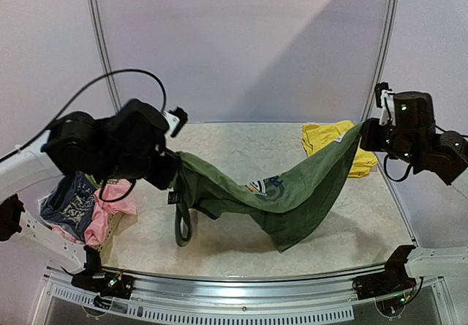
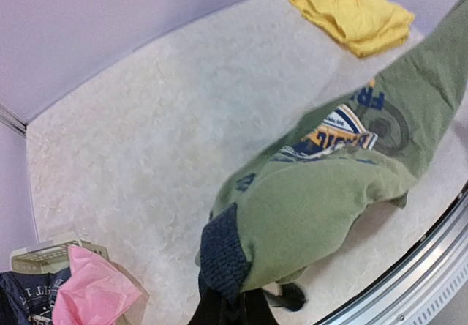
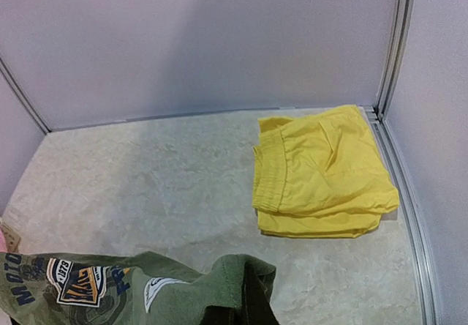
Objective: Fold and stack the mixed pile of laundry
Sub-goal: Flatten out the crumpled tank top at the center of the board.
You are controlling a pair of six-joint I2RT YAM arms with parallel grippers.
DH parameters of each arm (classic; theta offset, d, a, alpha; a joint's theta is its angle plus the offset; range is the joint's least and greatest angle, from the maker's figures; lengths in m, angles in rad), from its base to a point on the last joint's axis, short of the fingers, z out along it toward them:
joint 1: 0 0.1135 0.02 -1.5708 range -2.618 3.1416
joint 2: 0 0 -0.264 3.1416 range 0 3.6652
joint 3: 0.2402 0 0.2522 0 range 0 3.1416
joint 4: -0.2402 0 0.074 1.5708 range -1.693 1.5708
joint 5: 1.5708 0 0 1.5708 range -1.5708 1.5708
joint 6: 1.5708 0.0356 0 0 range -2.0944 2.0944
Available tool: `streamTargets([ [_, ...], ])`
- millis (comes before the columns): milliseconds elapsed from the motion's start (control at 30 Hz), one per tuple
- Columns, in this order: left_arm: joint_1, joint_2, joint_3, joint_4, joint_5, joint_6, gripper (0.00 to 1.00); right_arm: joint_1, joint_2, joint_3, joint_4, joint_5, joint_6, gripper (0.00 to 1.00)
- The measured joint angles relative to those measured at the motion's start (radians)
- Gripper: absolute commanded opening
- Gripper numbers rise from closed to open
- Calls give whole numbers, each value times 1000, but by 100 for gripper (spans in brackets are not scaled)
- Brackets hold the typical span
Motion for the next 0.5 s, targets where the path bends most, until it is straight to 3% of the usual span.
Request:
streamTargets([
  [100,61,-51,63,-10,-24,16,0,0,-28,86,-23,-8,-8,0],
  [233,333,-74,25,23,53,35,0,-2,3,183,-31,45,-21,0],
  [367,538,-11,-147,84,187,43,0,-40,232,230,-34,64,-15,0],
  [500,616,145,-291,124,283,43,0,-62,509,181,-24,28,-10,0],
])
